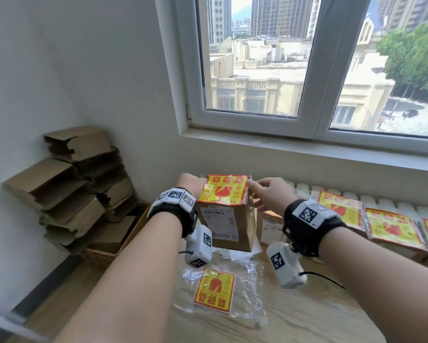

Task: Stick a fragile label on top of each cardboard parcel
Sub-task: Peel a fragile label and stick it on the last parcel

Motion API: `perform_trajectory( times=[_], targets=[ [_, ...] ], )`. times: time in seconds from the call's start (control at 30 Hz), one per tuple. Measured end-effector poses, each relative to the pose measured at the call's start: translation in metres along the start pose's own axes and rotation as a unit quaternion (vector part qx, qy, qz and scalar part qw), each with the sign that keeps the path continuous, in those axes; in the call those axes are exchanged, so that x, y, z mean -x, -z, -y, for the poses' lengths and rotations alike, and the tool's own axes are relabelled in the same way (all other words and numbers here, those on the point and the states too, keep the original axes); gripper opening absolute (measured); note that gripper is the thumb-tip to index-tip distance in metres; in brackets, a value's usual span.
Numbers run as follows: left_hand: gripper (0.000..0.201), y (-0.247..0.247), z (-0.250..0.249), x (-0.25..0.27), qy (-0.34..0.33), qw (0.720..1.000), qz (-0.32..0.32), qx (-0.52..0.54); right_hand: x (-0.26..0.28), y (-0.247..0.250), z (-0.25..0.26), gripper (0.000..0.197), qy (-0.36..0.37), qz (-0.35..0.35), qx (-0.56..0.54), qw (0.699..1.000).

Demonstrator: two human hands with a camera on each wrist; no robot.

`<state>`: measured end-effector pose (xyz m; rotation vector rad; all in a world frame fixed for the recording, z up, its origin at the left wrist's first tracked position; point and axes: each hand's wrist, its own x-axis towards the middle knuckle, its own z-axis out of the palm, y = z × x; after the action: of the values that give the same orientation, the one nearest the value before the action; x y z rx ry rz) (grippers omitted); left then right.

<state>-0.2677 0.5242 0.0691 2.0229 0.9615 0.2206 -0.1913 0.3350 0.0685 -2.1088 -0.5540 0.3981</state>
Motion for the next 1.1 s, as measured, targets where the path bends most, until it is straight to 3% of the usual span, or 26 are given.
perform_trajectory(
  times=[0.2, 0.37, 0.53, 0.63, 0.8, 0.93, 1.1],
  targets=[
    [0.033, 0.008, 0.002, -0.066, 0.003, 0.999, -0.018, -0.036, -0.049, -0.019, 0.009, 0.036, 0.019, 0.02, -0.008, 1.0],
    [0.035, -0.007, 0.008, -0.116, 0.005, 0.998, -0.014, -0.059, -0.076, -0.009, -0.011, 0.042, 0.019, -0.016, 0.088, 0.996],
    [0.046, -0.048, 0.003, -0.158, 0.004, 0.999, -0.018, -0.048, -0.085, -0.004, -0.059, 0.058, -0.032, -0.013, 0.227, 0.973],
    [0.047, -0.071, -0.003, -0.168, -0.012, 1.0, -0.013, -0.021, -0.087, -0.003, -0.076, 0.071, -0.048, -0.02, 0.288, 0.956],
    [0.038, -0.115, 0.008, -0.175, -0.021, 0.997, 0.037, -0.06, -0.088, -0.003, -0.094, 0.101, -0.108, 0.041, 0.367, 0.923],
    [0.033, -0.134, 0.019, -0.17, -0.008, 0.995, 0.07, -0.078, -0.09, -0.006, -0.101, 0.102, -0.1, 0.049, 0.38, 0.918],
    [0.042, -0.133, 0.02, -0.163, 0.012, 0.995, 0.068, -0.065, -0.096, -0.007, -0.103, 0.104, -0.096, 0.061, 0.371, 0.922]
  ],
)
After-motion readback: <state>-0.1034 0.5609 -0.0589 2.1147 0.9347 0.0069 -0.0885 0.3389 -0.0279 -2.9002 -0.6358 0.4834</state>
